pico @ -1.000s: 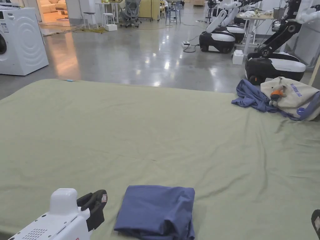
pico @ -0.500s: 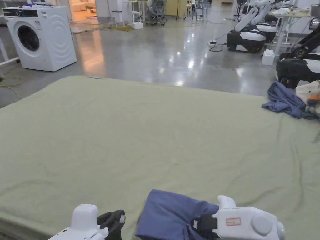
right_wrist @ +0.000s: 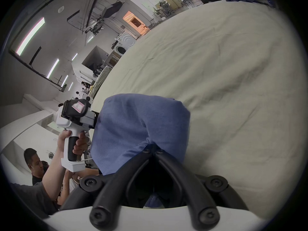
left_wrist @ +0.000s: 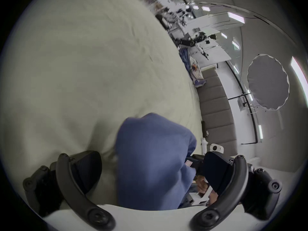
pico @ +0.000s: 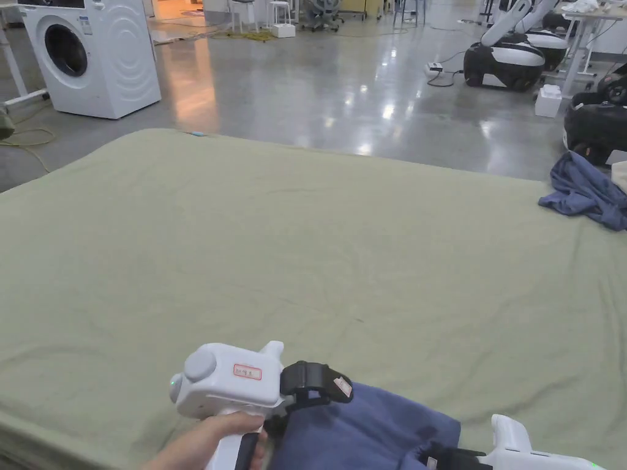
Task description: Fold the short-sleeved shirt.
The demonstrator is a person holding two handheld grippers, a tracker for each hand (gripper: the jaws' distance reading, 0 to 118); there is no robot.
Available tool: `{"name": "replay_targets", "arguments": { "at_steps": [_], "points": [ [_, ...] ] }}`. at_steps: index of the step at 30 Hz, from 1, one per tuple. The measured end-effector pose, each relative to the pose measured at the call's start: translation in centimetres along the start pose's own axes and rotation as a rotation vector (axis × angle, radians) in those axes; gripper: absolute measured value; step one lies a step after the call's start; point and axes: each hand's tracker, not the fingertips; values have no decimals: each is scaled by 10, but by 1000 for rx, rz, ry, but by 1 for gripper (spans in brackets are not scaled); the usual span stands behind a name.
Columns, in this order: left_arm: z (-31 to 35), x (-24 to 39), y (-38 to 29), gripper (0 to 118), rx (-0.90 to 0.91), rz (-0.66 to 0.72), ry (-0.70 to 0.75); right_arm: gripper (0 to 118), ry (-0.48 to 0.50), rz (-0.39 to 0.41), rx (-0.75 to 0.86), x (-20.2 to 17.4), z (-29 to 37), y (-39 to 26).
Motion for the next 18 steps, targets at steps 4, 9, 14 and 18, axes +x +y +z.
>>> {"name": "replay_targets", "arguments": {
  "at_steps": [4,9,14,18],
  "points": [
    [10,5,9,20,-66,-16,194,2,32,-6,13,-3,2,-1],
    [44,3,32,20,-170,-99,202,2,75,17,32,-19,8,3],
    [145,-14,90,20,-187,-170,400,2,93,29,42,-20,12,8],
    [236,-24,131,20,-145,-195,583,2,81,46,27,-18,11,16]
  ]
}}
